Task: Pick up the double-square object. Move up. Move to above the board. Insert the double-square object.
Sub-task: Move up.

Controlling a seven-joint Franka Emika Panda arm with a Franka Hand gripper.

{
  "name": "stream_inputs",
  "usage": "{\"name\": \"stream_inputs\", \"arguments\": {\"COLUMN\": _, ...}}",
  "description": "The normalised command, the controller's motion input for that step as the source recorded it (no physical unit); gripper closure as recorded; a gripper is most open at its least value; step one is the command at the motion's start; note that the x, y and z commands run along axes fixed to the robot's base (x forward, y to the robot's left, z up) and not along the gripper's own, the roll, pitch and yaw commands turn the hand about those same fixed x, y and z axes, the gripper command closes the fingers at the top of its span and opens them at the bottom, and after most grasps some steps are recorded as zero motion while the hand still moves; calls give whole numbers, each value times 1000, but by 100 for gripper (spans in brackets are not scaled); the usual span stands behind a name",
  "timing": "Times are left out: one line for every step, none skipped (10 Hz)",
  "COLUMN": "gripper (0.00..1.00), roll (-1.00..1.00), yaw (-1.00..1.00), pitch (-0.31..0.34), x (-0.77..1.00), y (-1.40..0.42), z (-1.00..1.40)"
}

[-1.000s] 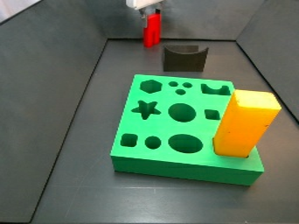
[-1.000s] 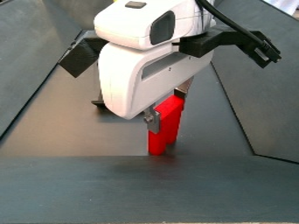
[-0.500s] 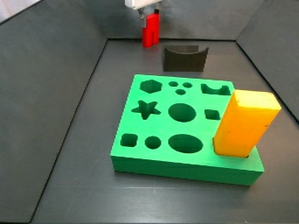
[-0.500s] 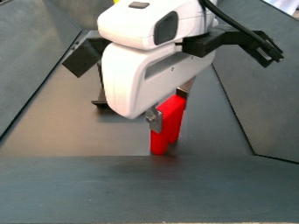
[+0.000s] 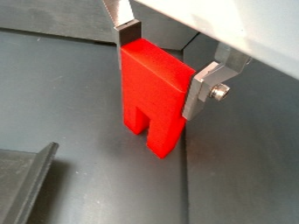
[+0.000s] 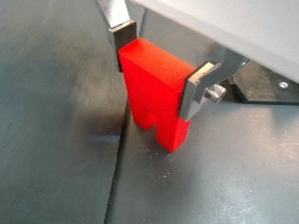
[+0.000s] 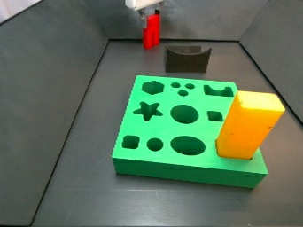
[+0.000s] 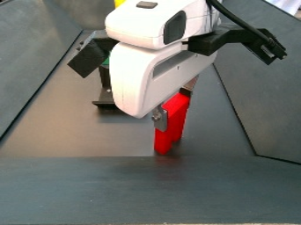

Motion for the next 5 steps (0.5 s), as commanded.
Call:
{"name": "stream_inputs", "arguments": {"gripper": 100, "roll": 0, "yaw": 0, "pitch": 0, "x": 0, "y": 0, "z": 833}}
{"name": "stream_inputs", "arguments": {"gripper": 100, "roll": 32, "yaw": -11, "pitch": 20, "x": -39, "y": 85, "z": 831}}
{"name": "stream_inputs", "arguments": {"gripper": 100, "roll": 39, "yaw": -22, "pitch": 61, "x": -63, "y": 59, "z": 689}}
{"name": "stream_inputs", "arguments": {"gripper": 100, "roll": 61, "yaw": -25, "pitch": 78, "x": -36, "y": 24, "z": 490}}
{"name": "stream_inputs", "arguments": {"gripper": 100, "roll": 73, "yaw": -14, "pitch": 84, "x": -28, "y": 14, "z": 332}}
